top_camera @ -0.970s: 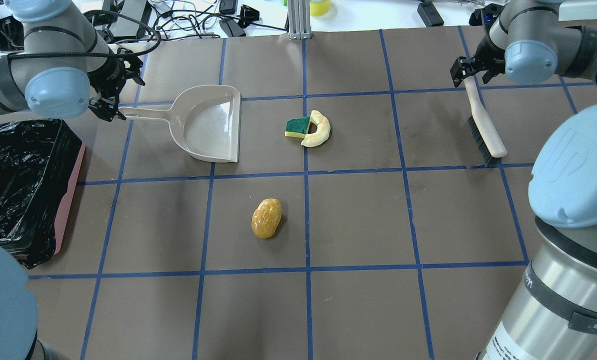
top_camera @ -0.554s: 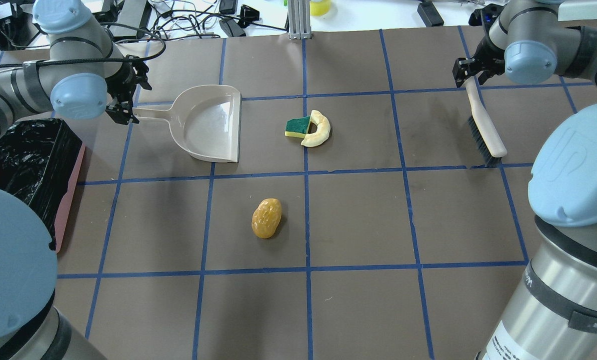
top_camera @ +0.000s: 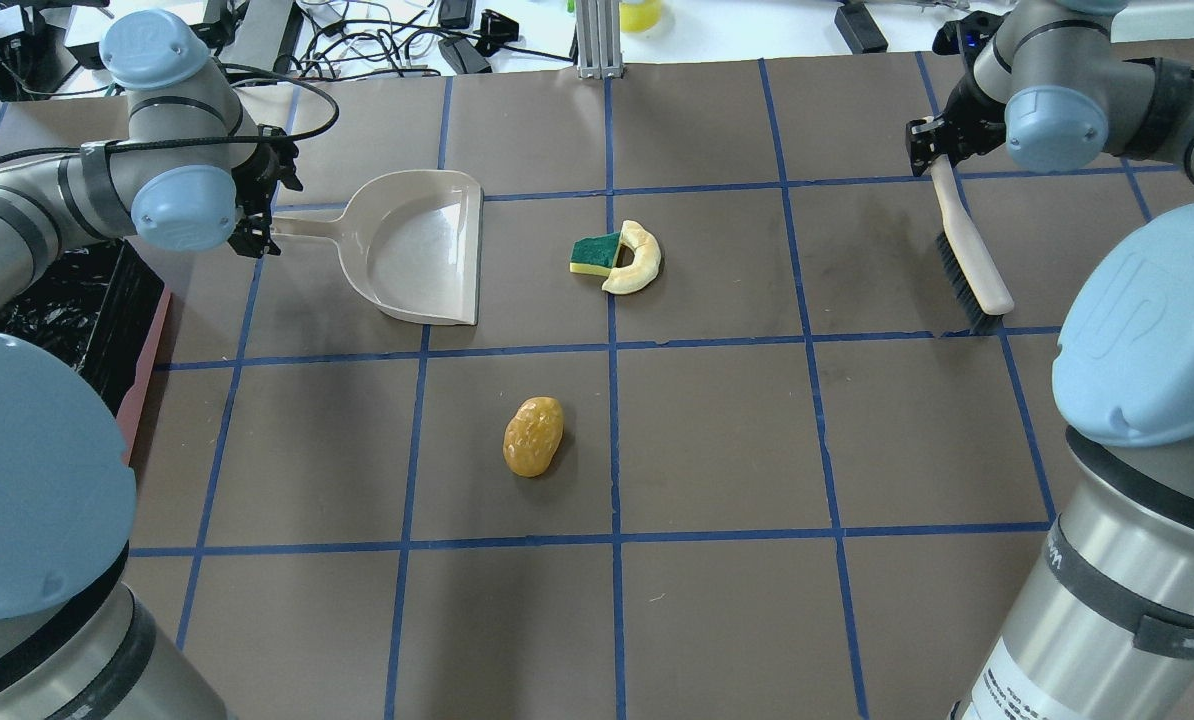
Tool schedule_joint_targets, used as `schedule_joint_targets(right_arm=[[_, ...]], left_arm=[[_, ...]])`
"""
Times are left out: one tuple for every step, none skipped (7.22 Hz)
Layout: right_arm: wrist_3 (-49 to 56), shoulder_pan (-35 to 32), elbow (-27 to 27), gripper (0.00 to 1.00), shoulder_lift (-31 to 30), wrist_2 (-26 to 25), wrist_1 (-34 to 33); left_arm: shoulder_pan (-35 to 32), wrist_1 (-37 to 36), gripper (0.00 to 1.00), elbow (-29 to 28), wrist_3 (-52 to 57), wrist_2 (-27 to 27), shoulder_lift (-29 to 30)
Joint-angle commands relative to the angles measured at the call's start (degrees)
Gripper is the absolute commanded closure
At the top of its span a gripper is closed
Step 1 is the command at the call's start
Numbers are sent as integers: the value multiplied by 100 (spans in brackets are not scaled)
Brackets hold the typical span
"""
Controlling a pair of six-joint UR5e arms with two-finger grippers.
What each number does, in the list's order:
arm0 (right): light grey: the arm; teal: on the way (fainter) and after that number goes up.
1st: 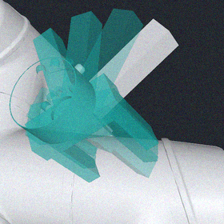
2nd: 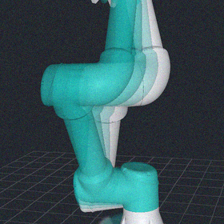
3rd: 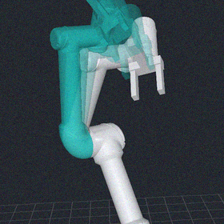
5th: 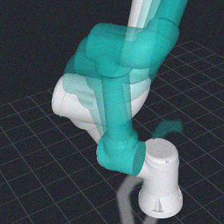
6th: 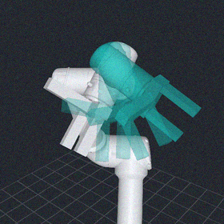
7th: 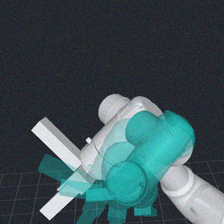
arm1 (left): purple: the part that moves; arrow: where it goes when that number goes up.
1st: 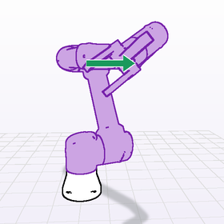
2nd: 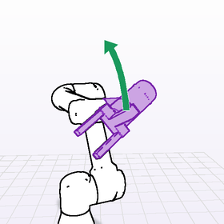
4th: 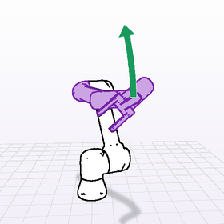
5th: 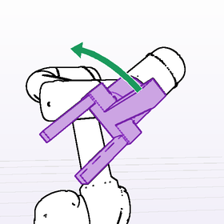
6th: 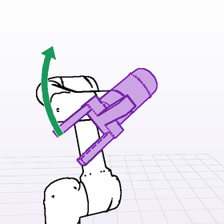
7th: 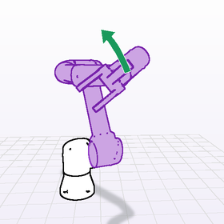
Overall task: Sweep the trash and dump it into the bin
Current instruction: 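Grasp the dustpan handle with the left gripper and the brush handle with the right gripper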
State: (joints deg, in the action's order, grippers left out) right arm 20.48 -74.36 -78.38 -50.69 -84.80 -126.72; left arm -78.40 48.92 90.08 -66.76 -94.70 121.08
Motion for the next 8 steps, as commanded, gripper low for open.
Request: schedule_joint_targets(right_arm=[[0,0,7,76,-11,16,51],[9,0,15,85,-20,16,60],[-8,0,15,90,-38,16,60],[-87,-52,59,92,-55,25,51],[-236,-105,233,92,-55,25,77],[-498,-332,427,92,-73,-80,295],[-875,-543,646,93,-64,-333,428],[-1322,-693,753,93,-64,-344,612]], left_arm=[[0,-14,15,10,-38,-23,47],[0,-14,32,-8,-30,-23,82],[0,-22,73,-17,-56,-23,73],[0,-57,97,-17,-65,-14,73],[0,-58,100,-8,-204,38,47],[-18,-58,100,-8,-162,56,21],[-27,-58,100,-8,-92,65,-40],[-61,-66,100,-17,-39,22,-93]])
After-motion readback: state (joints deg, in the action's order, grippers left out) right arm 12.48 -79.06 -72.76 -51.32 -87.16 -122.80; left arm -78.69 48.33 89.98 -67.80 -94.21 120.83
